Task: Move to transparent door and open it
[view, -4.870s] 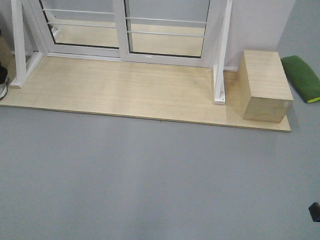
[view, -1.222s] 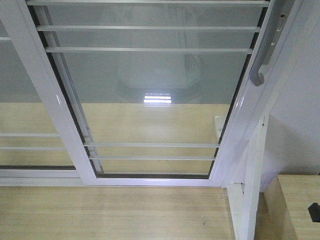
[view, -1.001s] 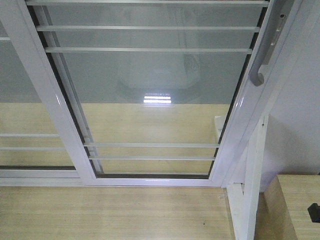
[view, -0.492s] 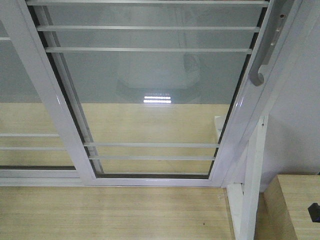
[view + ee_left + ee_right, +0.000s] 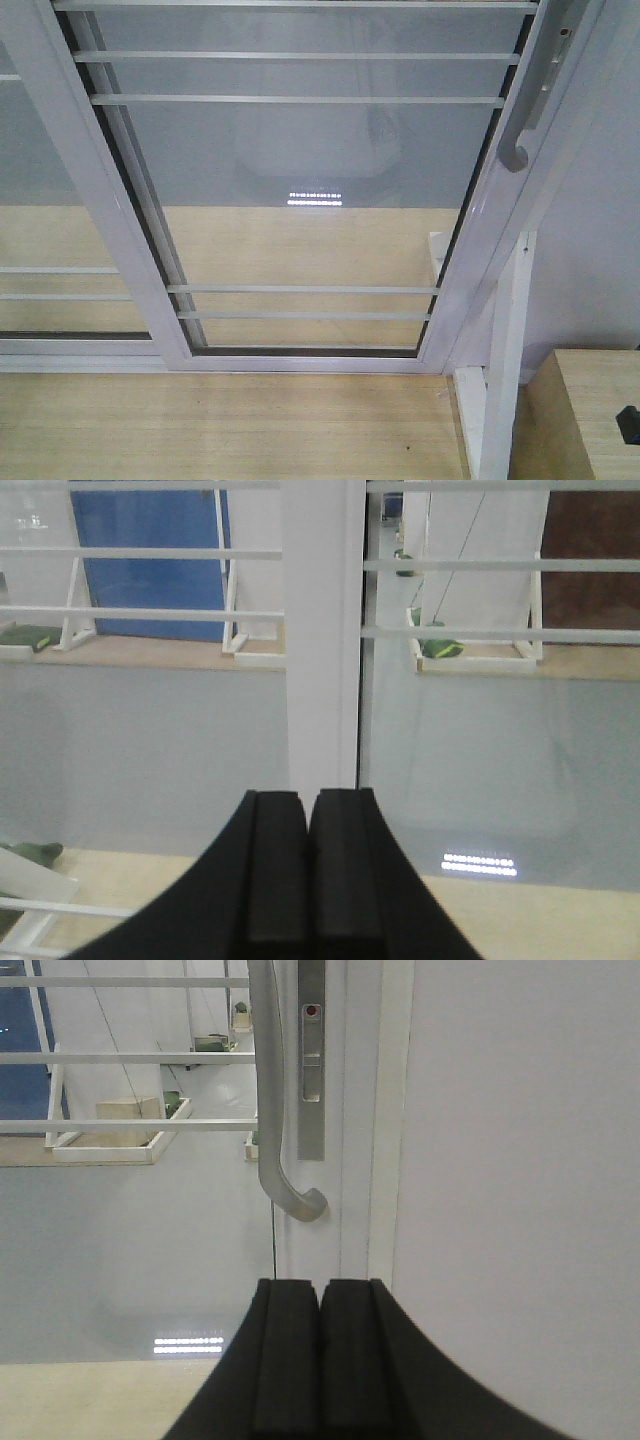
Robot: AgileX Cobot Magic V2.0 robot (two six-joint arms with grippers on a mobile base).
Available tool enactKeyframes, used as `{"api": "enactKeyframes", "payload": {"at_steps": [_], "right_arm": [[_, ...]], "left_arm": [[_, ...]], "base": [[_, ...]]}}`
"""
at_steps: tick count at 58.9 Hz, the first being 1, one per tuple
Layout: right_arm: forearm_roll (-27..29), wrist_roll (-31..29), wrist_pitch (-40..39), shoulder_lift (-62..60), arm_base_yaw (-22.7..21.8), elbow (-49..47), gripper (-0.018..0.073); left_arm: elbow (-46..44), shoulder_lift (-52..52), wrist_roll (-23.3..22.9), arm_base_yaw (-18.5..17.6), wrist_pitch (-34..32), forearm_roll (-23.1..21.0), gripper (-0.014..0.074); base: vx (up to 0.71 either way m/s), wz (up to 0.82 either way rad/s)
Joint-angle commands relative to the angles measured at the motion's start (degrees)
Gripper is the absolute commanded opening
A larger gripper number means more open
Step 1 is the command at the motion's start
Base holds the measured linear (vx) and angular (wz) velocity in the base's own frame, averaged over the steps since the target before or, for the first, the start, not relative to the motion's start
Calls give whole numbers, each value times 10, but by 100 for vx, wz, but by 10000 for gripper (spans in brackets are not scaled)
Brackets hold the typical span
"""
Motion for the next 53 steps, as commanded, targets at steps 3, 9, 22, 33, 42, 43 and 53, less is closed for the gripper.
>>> {"api": "enactKeyframes", "payload": {"at_steps": [3,9,22,33,42,43,53], "right_arm": [[-3,-2,-68,0,1,1,-6],[-2,-1,-114,0,1,1,-6],[14,32,-173,0,1,-39,-6],[-6,25,-74,15,1,-174,-6],[-5,25,-15,77,1,-281,-6],[-5,25,-15,89,1,-293,-6],[-5,26,-17,205,1,-366,-6]], "left_arm": [[7,5,-2,-3,-117,-13,-6],[2,5,-3,-3,-139,-47,-6],[-4,4,-67,-3,-279,-127,-6],[-94,9,-67,-3,-231,4,-6],[-218,57,-83,-3,-127,56,-6],[-228,64,-83,-3,-116,55,-6],[-332,177,-63,-3,-53,55,-6]], "base": [[0,0],[0,0],[0,0],[0,0],[0,0],[0,0],[0,0]]}}
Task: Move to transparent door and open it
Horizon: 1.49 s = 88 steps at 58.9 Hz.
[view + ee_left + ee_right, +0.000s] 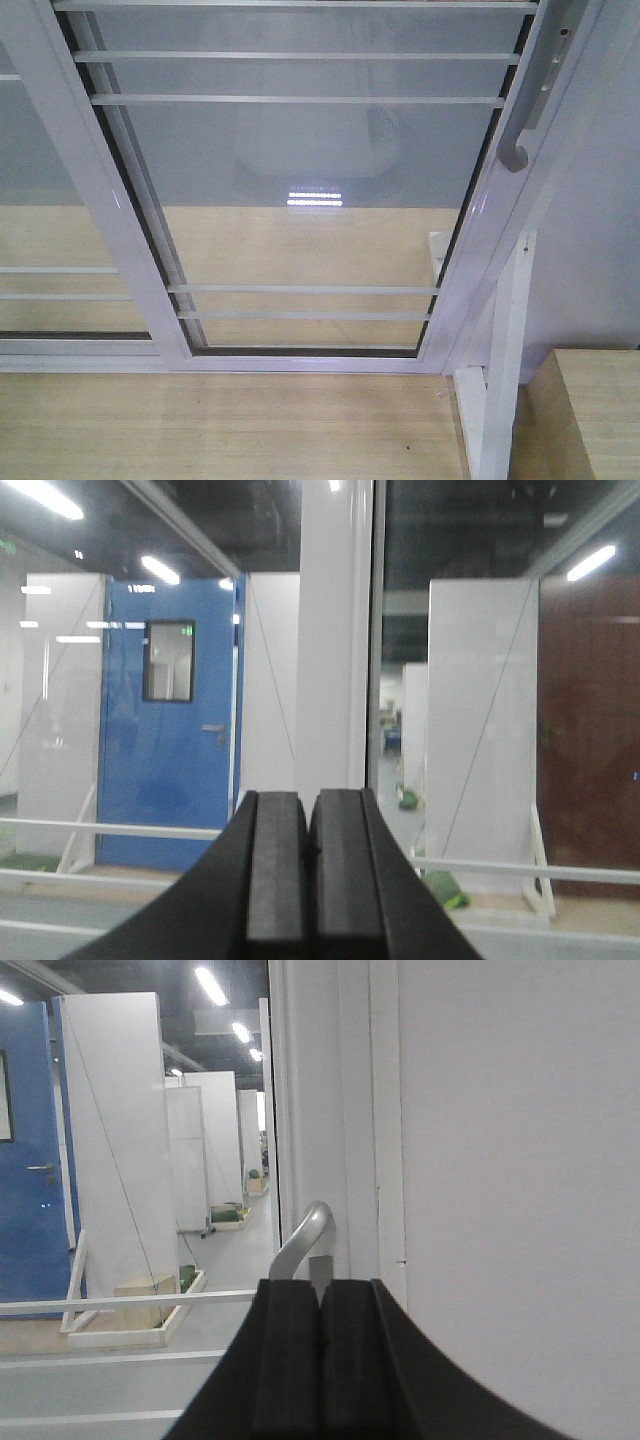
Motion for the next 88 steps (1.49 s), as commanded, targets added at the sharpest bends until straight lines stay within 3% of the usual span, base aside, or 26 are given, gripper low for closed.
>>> {"api": "enactKeyframes", "payload": {"at_steps": [1,8,21,29,41,49,58,67,80,88], "right_arm": [[-6,-1,-36,79,1,-50,-6],[-6,-1,-39,170,1,-64,-6],[8,-1,-40,308,1,-64,-6],[9,-1,-46,351,1,-64,-2],[6,-2,-78,374,1,-64,53],[-21,-3,-93,376,1,-64,139],[-51,-3,-87,376,1,-64,303],[-43,3,-90,376,1,-64,456],[-47,-41,-90,402,3,-68,480],[-52,-59,-84,454,29,-97,477]], "left_arm": [[-61,71,13,-3,0,2,-6],[-91,150,40,-10,28,1,-6],[-90,250,41,-9,27,-7,-6],[-90,294,41,-9,26,-35,-6],[-90,349,41,-9,31,-35,21],[-90,381,41,-9,36,-34,113],[-90,396,41,-9,31,-34,302],[-90,396,40,-9,9,-34,461],[-90,396,27,-9,44,-87,496],[-90,396,68,-9,85,-89,496]], "base": [[0,0],[0,0],[0,0],[0,0],[0,0],[0,0],[0,0],[0,0],[0,0],[0,0]]}}
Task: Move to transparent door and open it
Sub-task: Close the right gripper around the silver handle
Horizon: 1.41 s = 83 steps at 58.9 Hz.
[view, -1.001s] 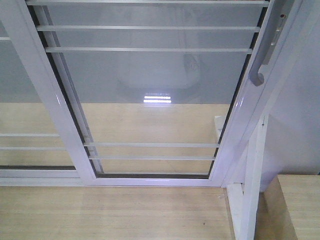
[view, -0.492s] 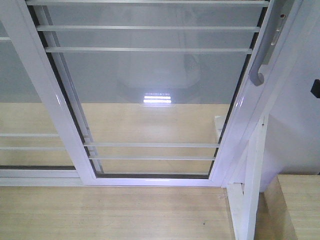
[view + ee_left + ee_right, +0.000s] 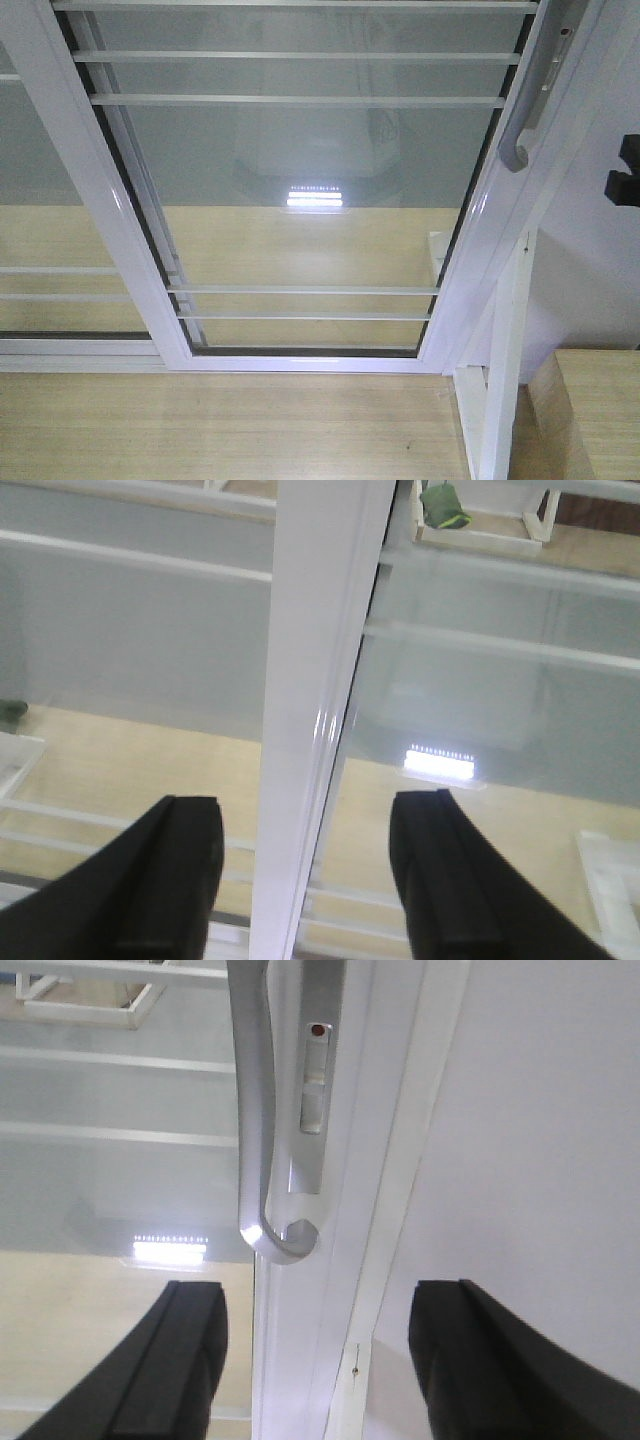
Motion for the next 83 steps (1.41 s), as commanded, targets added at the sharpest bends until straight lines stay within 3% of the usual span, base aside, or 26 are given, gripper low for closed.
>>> {"api": "enactKeyframes", "payload": {"at_steps": [1,9,34,60,70,83], "right_arm": [[-8,-17,-46,31,19,-43,477],[-8,-17,-65,104,40,-94,477],[-9,-16,-109,325,41,-278,477],[-8,-16,-156,447,35,-361,456],[-8,-16,-174,461,35,-368,347],[-6,-17,-201,461,35,-367,60]], "left_arm": [[-20,-3,31,-3,-14,-10,496],[-20,-3,66,-3,8,-11,496],[-20,-3,67,-3,17,-15,496],[-20,-3,67,-3,18,-15,496],[-20,-3,67,-3,17,-15,496],[-20,-3,66,-3,16,-15,496]], "base": [[0,0],[0,0],[0,0],[0,0],[0,0],[0,0]]}}
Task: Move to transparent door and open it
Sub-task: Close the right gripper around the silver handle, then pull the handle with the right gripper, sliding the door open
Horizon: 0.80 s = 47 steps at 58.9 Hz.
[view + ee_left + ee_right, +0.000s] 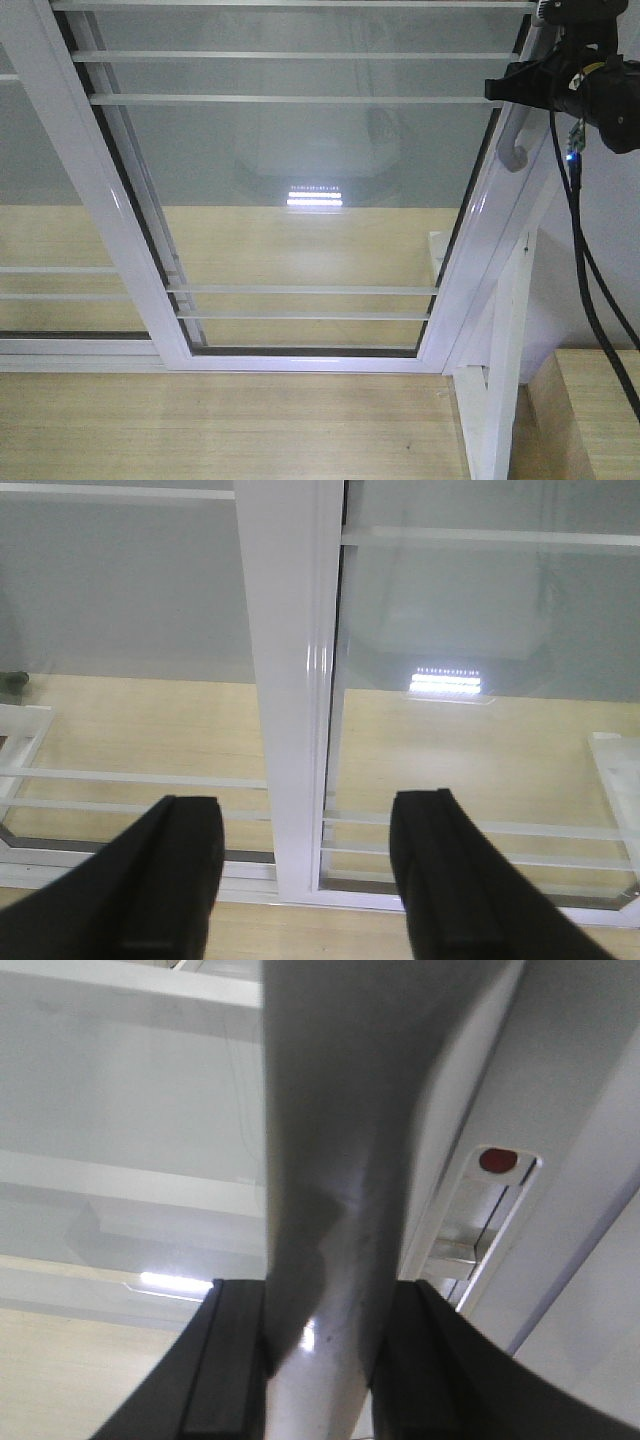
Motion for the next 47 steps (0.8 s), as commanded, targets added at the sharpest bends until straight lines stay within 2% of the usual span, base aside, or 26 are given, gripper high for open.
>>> {"api": "enactKeyframes", "payload": {"at_steps": [1,4,26,47], "right_arm": [[-6,-5,-74,-28,4,-21,42],[-6,-5,-75,-28,4,-21,-15],[-6,0,-80,-28,13,-21,-9],[-6,4,-99,-28,48,-21,-9]], "left_arm": [[-20,-3,-2,-3,-39,-8,496],[-20,-3,-2,-3,-39,-8,496],[-20,-3,-2,-3,-40,-8,496],[-20,-3,-2,-3,-40,-8,496]], "base": [[0,0],[0,0],[0,0],[0,0]]}}
